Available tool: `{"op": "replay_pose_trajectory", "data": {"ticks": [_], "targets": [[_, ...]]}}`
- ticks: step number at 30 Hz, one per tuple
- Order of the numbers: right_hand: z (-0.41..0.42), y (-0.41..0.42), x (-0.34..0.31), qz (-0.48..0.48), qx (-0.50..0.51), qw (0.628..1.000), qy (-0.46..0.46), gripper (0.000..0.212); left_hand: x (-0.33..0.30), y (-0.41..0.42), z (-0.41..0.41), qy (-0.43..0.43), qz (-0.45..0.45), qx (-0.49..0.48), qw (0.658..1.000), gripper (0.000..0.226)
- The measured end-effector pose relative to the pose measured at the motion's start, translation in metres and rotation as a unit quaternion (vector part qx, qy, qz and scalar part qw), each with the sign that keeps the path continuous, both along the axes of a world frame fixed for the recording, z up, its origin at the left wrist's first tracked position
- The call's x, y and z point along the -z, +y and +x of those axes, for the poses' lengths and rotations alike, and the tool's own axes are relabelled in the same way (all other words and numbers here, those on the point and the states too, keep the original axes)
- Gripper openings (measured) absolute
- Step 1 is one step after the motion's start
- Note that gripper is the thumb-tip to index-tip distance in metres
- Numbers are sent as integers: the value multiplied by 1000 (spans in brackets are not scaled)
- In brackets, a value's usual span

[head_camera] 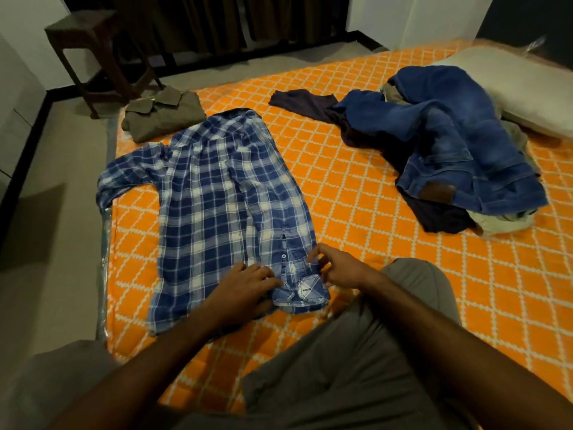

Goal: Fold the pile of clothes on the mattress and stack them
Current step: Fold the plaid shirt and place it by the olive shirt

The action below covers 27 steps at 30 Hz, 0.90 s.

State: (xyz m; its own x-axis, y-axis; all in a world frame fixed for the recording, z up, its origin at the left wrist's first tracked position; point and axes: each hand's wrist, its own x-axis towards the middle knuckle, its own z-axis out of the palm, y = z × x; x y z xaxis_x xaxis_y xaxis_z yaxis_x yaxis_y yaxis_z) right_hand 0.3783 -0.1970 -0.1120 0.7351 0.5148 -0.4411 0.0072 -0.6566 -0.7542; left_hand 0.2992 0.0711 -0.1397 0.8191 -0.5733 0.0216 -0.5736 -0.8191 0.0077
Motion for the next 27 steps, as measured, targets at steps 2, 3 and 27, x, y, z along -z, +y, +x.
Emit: {"op": "replay_pose_trajectory", "data": {"ticks": [2,3,27], "targets": [[-1,1,1,-25,-45,998,-26,58,-4,-1,4,6,-42,-11,999,44],[-1,3,2,-34,-57,997,-38,60,-5,-1,7,-5,-67,-8,998,42],[137,61,0,97,208,970,83,31,-33,59,154,201,-467,-375,775,47]]}}
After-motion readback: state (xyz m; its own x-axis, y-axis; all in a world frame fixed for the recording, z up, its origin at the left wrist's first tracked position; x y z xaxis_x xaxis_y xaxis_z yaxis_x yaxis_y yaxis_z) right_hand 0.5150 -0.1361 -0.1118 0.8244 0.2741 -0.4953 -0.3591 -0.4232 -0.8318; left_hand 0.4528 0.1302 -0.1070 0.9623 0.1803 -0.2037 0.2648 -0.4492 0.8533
